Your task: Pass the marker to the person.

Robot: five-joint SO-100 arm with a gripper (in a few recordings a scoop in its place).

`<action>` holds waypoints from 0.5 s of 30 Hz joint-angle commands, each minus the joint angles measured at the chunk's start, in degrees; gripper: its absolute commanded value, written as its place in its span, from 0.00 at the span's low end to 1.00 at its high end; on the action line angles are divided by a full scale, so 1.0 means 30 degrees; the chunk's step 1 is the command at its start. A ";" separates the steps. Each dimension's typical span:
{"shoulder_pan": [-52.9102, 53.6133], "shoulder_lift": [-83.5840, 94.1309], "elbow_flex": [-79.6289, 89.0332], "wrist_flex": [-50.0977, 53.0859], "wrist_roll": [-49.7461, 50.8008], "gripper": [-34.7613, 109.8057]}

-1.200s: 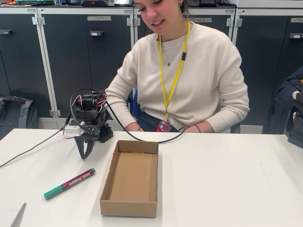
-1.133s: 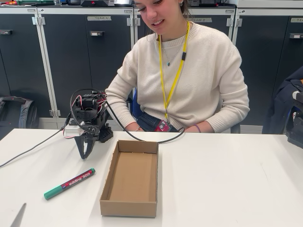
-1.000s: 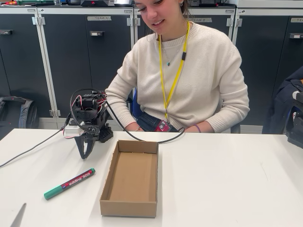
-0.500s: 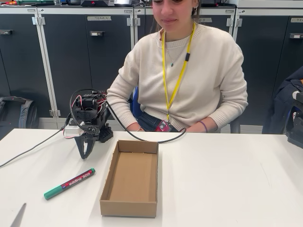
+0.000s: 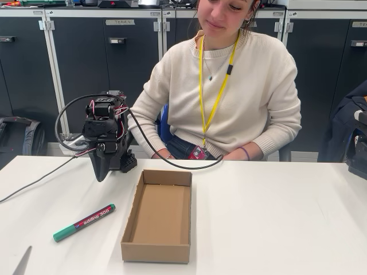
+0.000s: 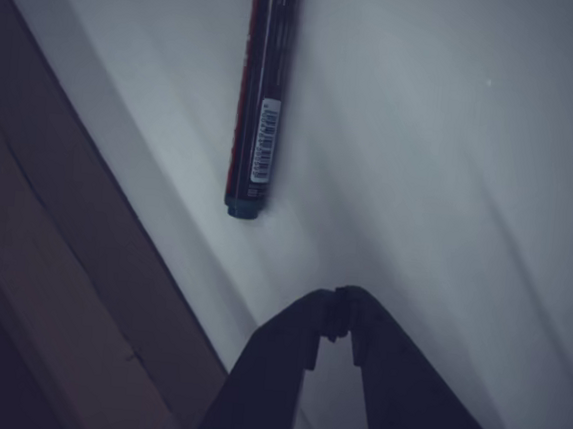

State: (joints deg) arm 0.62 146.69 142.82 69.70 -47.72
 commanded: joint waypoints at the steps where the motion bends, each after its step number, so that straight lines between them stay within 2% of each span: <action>1: 0.0937 -0.3691 -0.2871 -0.0293 0.2461 0.21; 8: 0.3574 -1.0078 -0.4219 -0.0645 0.4775 0.21; 15: 0.4043 -1.2305 -0.6270 0.0117 0.5244 0.21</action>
State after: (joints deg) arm 11.87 110.74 129.29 69.08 -32.34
